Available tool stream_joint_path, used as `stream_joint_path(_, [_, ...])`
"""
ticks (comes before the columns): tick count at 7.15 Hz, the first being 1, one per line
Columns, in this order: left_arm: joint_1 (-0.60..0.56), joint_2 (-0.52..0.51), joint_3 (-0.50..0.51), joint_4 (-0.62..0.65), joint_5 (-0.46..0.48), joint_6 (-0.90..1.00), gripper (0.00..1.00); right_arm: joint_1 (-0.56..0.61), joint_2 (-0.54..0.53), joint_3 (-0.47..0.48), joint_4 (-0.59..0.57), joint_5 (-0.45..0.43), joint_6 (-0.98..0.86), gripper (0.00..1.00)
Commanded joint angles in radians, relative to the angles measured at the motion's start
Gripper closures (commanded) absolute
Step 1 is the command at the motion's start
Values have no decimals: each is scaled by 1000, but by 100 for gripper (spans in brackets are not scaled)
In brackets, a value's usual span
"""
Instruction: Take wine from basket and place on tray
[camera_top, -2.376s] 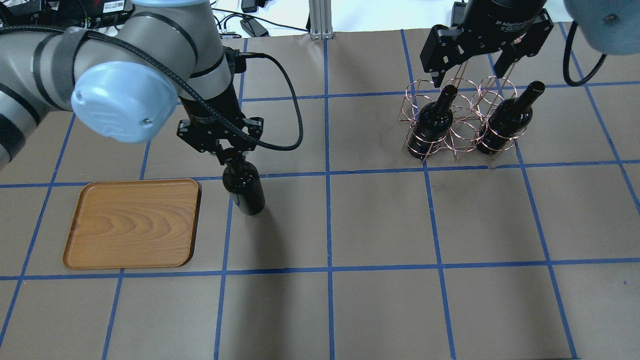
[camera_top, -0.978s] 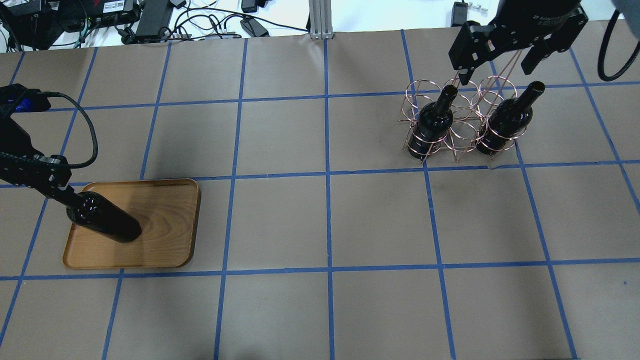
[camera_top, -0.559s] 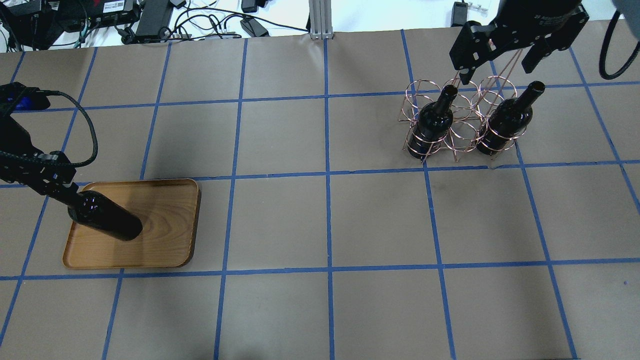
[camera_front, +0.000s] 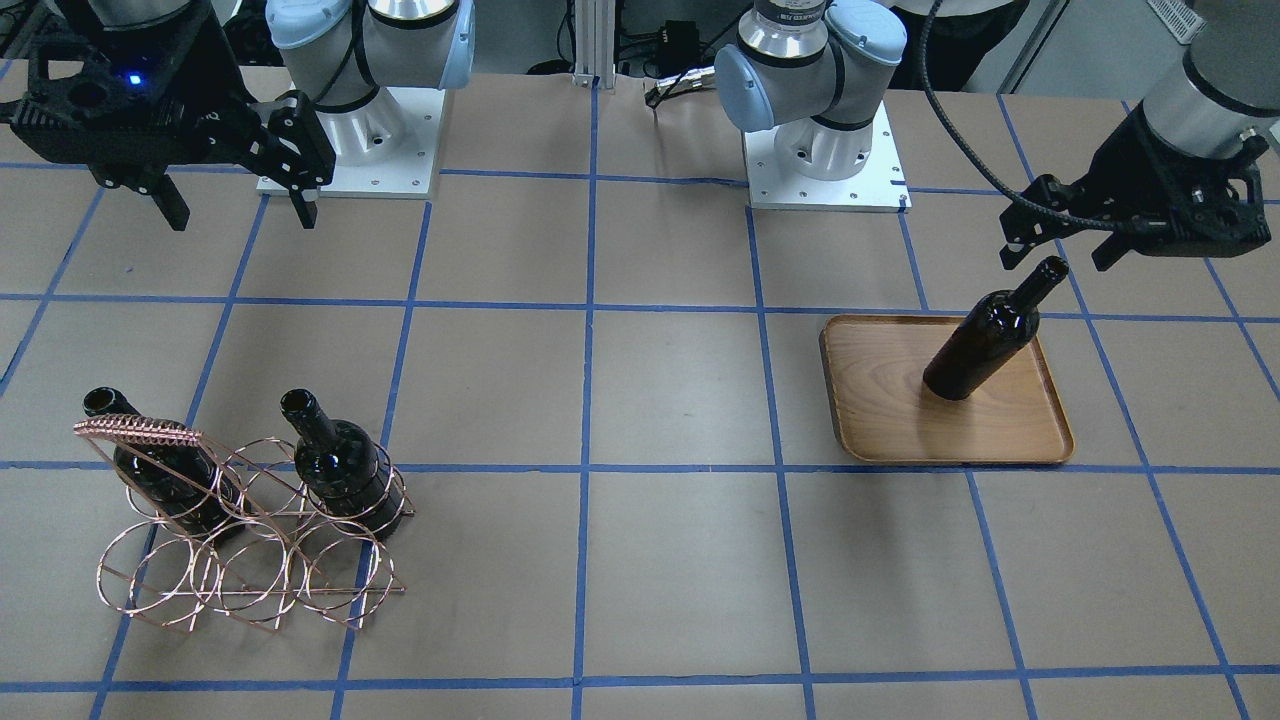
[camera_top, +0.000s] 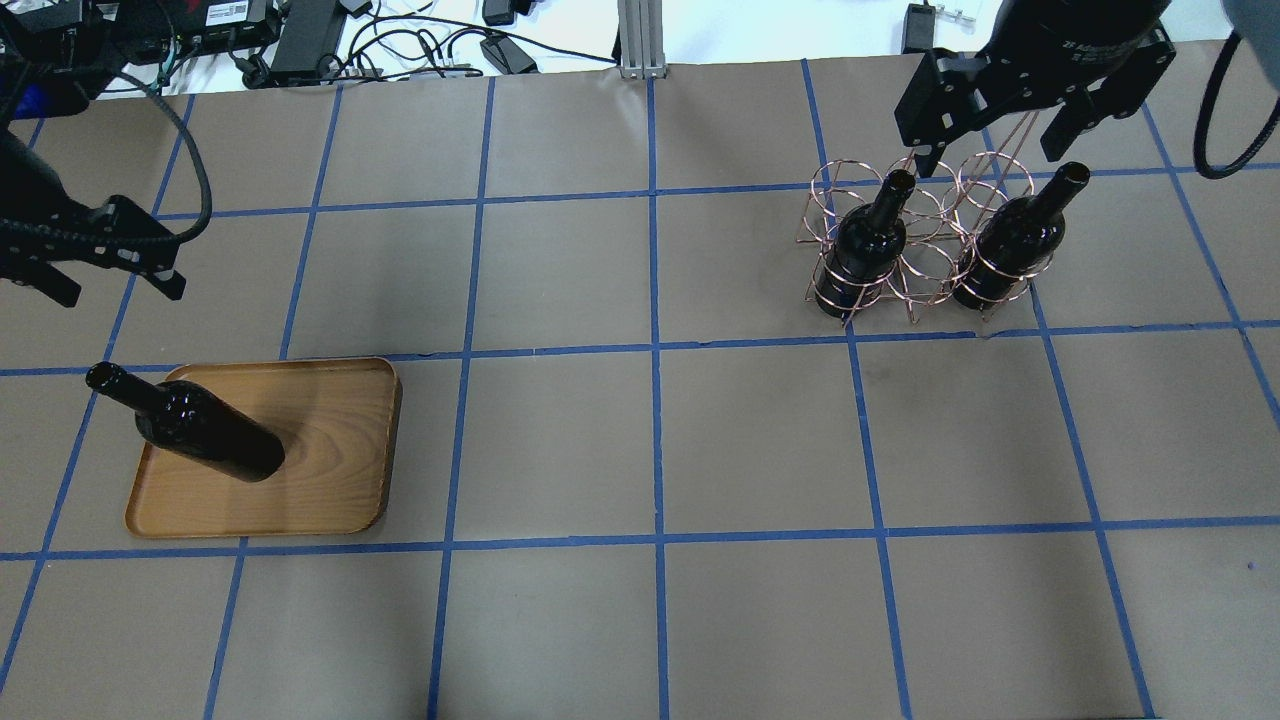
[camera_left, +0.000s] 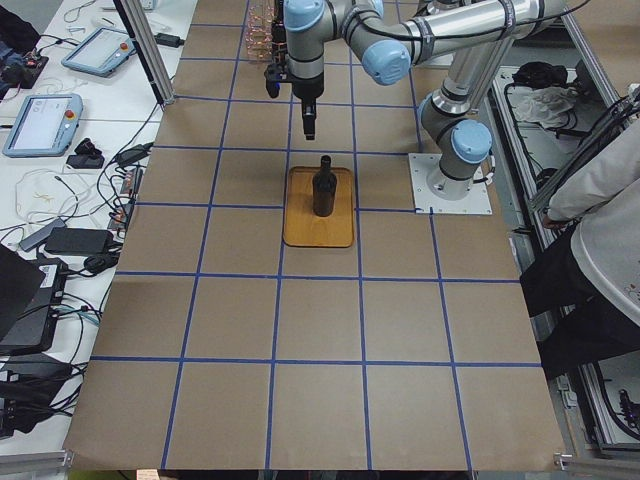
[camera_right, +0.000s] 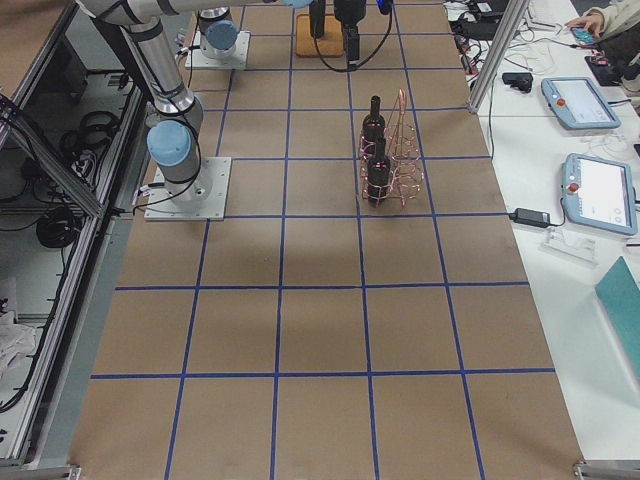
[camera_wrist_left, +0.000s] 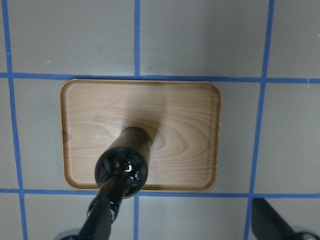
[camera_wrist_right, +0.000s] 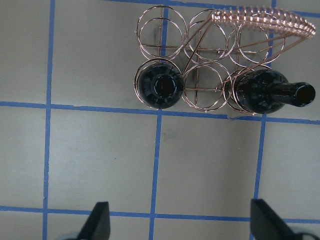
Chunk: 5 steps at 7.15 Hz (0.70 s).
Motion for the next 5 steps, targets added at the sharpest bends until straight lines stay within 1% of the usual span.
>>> stream_joint_path(1, [-157, 0, 94, -34, -9, -221, 0, -1, -3, 4, -15, 3, 2, 0])
stream_joint_path(2, [-211, 1, 113, -43, 5, -237, 0, -2, -6, 4, -18, 3, 2, 0])
stream_joint_path(3, [-222, 8, 115, -70, 16, -237, 0, -2, -6, 4, -18, 2, 2, 0])
stream_joint_path(5, [-228, -9, 122, -69, -4, -247, 0, -18, -6, -5, -29, 3, 63, 0])
